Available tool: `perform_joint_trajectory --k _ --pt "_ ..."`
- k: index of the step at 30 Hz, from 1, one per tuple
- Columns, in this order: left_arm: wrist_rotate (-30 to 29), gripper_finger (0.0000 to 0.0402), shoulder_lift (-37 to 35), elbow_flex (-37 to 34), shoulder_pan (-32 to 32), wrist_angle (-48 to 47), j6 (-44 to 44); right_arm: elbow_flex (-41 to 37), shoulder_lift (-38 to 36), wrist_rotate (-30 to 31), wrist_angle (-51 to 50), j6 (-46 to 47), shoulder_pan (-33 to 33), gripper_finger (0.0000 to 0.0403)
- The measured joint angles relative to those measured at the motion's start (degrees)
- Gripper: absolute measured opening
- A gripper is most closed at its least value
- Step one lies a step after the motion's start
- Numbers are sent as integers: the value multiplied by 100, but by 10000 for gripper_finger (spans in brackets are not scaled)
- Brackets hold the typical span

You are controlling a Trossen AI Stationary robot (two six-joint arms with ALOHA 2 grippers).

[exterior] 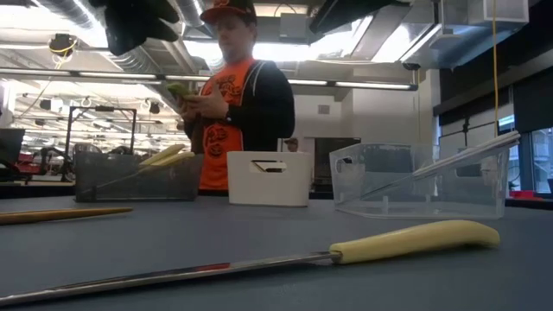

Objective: Sort silverware by color (type)
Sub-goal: Put the gold knife into the white bin

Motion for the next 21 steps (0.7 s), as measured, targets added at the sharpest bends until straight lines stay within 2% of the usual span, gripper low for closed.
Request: perform_joint_trajectory --k 6,11,16,21 --pt "470 112 975 760 -423 -1068 -1085 0 0 0 -4 0 0 172" --pt "1074 112 1730 1091 -767 -1799 -2267 0 0 0 -4 1 0 172" --pt "1569 112 2423 1134 -1051 -1907 -3215 0 0 0 -7 2 0 172" --pt "2044 112 3063 1134 -1134 -1907 -3659 0 0 0 -7 0 0 172"
